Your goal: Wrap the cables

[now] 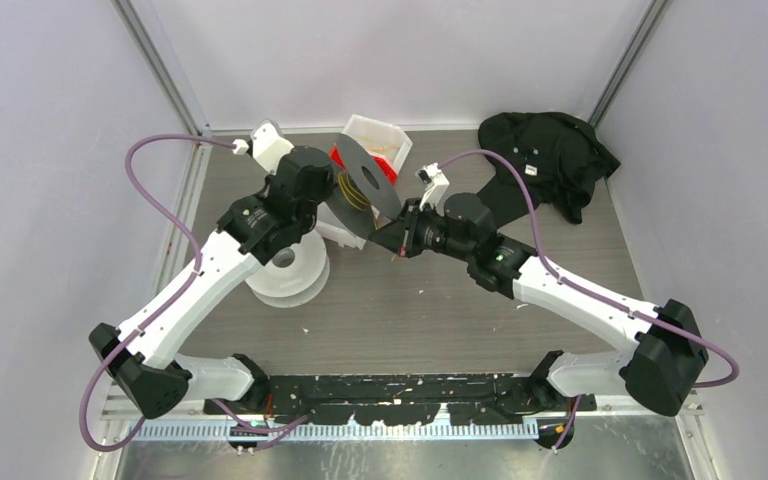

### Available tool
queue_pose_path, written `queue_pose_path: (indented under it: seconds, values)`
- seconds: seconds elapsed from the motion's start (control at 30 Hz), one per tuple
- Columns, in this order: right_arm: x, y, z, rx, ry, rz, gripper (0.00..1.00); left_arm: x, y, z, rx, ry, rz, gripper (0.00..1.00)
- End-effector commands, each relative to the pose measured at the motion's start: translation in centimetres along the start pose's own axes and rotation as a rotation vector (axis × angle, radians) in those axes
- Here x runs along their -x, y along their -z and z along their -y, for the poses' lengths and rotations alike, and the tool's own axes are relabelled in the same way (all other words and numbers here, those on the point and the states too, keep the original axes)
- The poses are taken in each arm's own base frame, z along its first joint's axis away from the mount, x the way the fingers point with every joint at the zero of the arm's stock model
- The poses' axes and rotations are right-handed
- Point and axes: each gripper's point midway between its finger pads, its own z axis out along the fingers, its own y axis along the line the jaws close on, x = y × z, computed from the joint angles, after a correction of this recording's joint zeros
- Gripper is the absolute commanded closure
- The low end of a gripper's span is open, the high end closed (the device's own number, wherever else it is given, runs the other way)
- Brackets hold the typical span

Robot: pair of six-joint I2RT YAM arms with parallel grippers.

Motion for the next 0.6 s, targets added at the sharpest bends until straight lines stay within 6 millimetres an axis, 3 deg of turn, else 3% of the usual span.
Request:
queue_pose_path:
  seconds: [0.0,0.17,0.33,0.43,0.57]
  values:
    - [4.2,0.2,-4.6,0.120,-0.013,0.101,0.97,1.0,0.3,0.5,0.019,-0.007,0.052,1.00]
    - [6.1,0.5,-5.8,0.144,-0.044,0.175,0.90,0.2,0.0,1.0,-0.020,-0.041,0.046,1.00]
    - [6.2,0.3,-6.2,0.155,-0.046,0.168,0.84,-0.6,-0.3,1.6,-0.056,-0.064,0.026,1.00]
    - [6.2,0.5,-6.0,0.144,-0.044,0.174,0.98,-0.8,-0.4,1.8,-0.075,-0.084,0.022,1.00]
    - [5.9,0.7,-5.3,0.123,-0.037,0.181,0.99,-1.4,-0.4,2.1,-0.103,-0.098,0.008,1.00]
